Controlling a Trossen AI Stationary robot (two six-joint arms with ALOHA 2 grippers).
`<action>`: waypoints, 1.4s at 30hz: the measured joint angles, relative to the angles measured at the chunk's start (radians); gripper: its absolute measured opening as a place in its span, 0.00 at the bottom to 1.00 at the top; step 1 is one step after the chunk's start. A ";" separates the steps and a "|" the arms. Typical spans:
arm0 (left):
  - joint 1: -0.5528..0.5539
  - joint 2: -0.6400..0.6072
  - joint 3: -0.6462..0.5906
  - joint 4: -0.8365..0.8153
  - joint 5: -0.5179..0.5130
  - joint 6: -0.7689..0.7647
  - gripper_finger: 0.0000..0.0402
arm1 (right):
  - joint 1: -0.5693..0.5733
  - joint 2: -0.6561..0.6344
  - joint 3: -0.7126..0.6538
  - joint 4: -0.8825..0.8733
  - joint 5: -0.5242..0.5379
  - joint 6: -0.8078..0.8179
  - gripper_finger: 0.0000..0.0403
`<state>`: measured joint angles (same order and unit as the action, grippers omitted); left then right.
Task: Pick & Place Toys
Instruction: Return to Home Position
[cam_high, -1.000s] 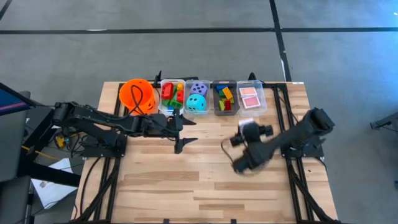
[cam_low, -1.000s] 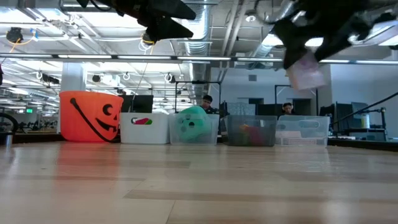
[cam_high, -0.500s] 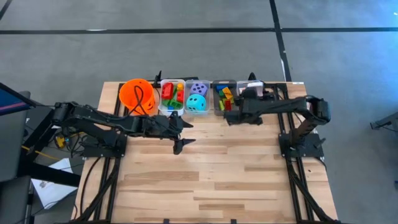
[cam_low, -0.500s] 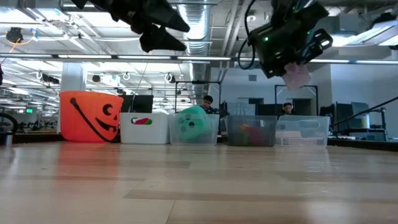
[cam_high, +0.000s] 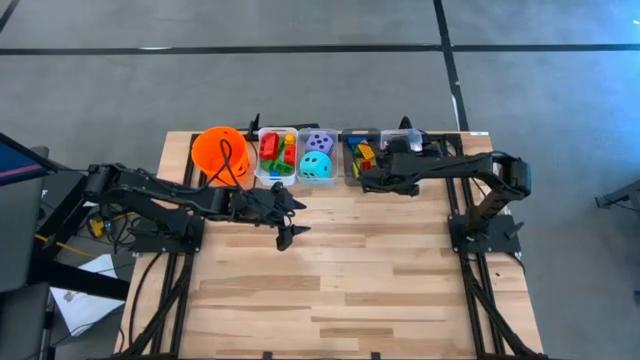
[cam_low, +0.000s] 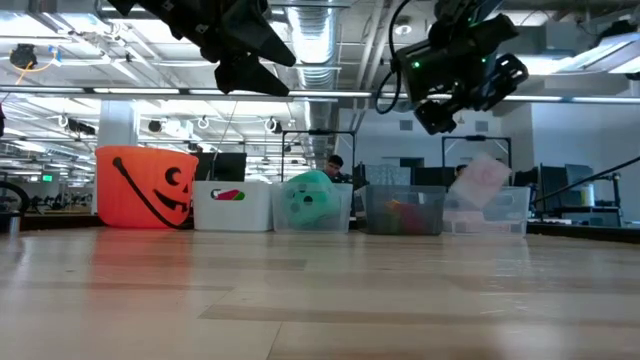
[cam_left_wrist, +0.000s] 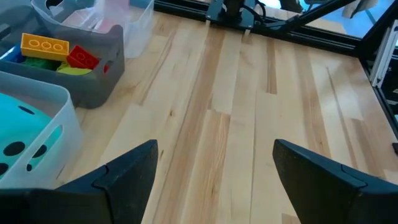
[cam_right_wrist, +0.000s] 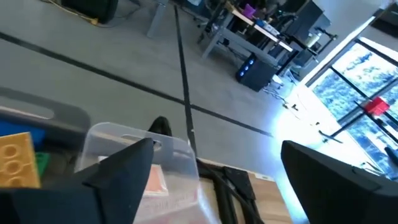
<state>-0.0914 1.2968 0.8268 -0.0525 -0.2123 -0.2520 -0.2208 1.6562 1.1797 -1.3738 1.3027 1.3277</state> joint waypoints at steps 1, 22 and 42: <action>0.000 0.000 0.000 0.000 0.000 0.000 0.77 | 0.009 0.000 0.000 0.004 0.000 0.000 0.86; 0.000 0.000 0.000 0.024 -0.002 0.007 0.77 | 0.739 0.000 0.000 0.365 -0.169 -0.003 0.81; -0.144 -0.090 -0.001 0.362 -0.016 0.115 0.77 | 1.166 -0.057 0.173 0.541 -0.078 -0.485 0.81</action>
<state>-0.2353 1.2072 0.8261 0.3095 -0.2279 -0.1372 0.9455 1.5992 1.3526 -0.8325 1.2249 0.8426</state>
